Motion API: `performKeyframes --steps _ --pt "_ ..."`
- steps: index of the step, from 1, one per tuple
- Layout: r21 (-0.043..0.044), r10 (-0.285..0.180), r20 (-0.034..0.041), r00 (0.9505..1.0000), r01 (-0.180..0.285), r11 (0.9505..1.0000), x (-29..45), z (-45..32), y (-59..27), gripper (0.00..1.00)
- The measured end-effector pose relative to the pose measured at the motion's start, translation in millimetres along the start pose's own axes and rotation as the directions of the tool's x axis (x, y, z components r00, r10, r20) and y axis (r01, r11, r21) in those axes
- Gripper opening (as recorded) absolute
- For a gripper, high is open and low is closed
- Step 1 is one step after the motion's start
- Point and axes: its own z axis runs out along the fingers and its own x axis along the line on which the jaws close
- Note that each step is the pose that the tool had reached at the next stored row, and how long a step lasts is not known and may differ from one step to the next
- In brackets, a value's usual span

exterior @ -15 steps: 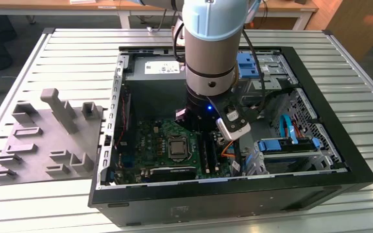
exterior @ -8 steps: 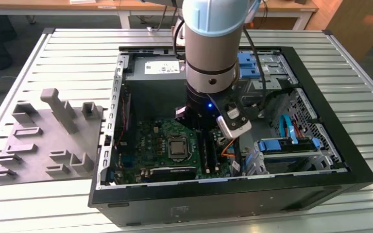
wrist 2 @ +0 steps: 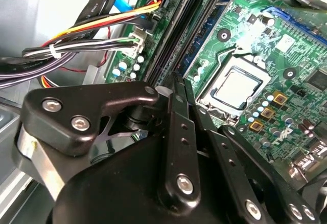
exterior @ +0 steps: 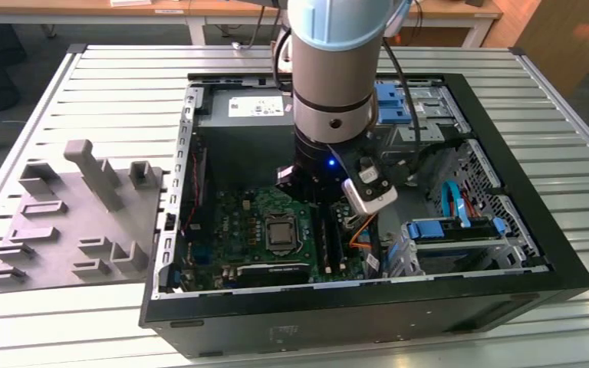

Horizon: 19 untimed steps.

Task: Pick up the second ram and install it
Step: 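Insert the second ram into the second slot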

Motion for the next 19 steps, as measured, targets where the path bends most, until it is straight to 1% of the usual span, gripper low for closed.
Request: performKeyframes --steps 4,5,8,11,12,13,14,17,19 --pt "0.028 -0.002 0.0018 1.0 0.002 0.9996 0.2 0.0 3.5 0.12" --pt "0.0333 -0.002 0.0021 1.0 0.002 0.9994 0.3 0.1 4.2 0.12" --pt "0.0346 -0.003 0.0016 1.0 0.003 0.9994 0.4 0.9 4.6 0.12" --pt "0.0351 -0.011 -0.0029 0.9999 0.011 0.9993 0.5 1.7 4.7 0.12" --pt "0.0405 -0.013 -0.0056 0.9999 0.013 0.9991 0.5 1.9 4.9 0.12" --pt "0.0496 -0.014 -0.0092 0.9999 0.015 0.9987 0.5 2.1 5.0 0.12" --pt "0.0557 -0.015 -0.0115 0.9998 0.016 0.9983 0.5 2.4 5.1 0.12" --pt "0.0567 -0.015 -0.0117 0.9998 0.016 0.9983 0.6 3.4 5.0 0.12" --pt "0.0543 -0.015 -0.0119 0.9998 0.015 0.9984 0.7 3.4 5.1 0.12"
